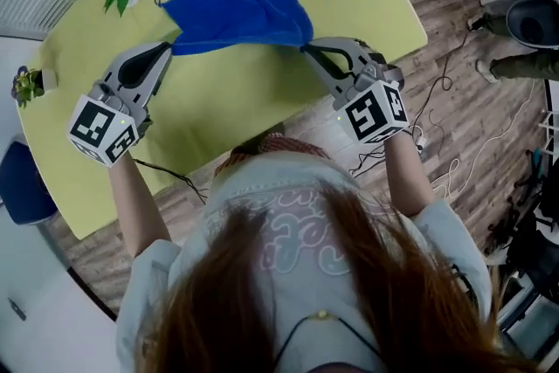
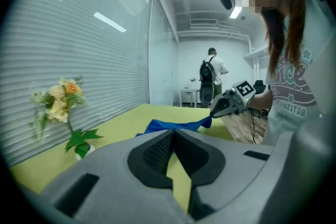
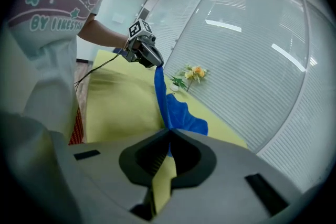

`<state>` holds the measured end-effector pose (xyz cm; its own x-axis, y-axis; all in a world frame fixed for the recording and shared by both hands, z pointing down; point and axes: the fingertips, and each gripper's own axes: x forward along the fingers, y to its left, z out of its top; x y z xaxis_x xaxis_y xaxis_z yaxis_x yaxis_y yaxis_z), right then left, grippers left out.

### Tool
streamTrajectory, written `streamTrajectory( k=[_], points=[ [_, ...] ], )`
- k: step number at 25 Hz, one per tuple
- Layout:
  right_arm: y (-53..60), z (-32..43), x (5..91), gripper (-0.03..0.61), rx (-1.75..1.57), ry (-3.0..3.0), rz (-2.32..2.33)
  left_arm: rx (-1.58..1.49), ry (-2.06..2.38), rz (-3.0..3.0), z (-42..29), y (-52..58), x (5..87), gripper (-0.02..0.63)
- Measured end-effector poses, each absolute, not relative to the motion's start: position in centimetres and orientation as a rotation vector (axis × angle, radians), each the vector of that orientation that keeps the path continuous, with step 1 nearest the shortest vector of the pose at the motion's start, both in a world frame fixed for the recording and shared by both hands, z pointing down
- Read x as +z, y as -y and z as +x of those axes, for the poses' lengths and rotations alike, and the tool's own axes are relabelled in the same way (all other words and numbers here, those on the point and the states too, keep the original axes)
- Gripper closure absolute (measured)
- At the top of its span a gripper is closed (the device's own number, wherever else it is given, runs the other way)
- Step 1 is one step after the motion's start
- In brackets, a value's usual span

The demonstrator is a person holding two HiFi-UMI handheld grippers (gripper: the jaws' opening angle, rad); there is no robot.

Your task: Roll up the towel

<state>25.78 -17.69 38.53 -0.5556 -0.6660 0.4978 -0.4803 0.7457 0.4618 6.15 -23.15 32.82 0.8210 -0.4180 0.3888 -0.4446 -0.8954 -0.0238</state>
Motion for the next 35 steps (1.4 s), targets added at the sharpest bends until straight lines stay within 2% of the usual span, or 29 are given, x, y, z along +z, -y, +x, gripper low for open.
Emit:
streamTrajectory(
  k=[7,12,17,21,26,28,35],
  points=[
    [18.9,17.1,36.7,0.565,-0.483,2.394,0.653,0.519,1.015,2.836,-3.0,20.4,31.6,0.597],
    [20.6,14.2,38.8,0.563,-0.304,2.411,0.777,0.537,1.122,2.791,-7.1,19.5,32.2,0.597],
    [22.4,13.3,40.5,0.558,-0.237,2.31,0.875,0.574,1.12,2.793,-7.3,21.2,33.4,0.597],
    [19.1,10.3,38.8,0.56,-0.25,2.408,0.793,0.541,1.119,2.8,-6.6,22.7,33.3,0.597],
    [16.2,8.0,42.8,0.541,-0.144,2.35,0.691,0.545,1.086,2.812,-6.3,23.5,33.4,0.597],
    [16.4,7.8,44.1,0.514,-0.145,2.288,0.694,0.547,1.075,2.816,-6.4,23.5,33.5,0.597],
    [17.4,8.8,45.7,0.52,-0.09,2.174,0.755,0.569,1.057,2.817,-7.0,23.4,34.0,0.597]
  ],
)
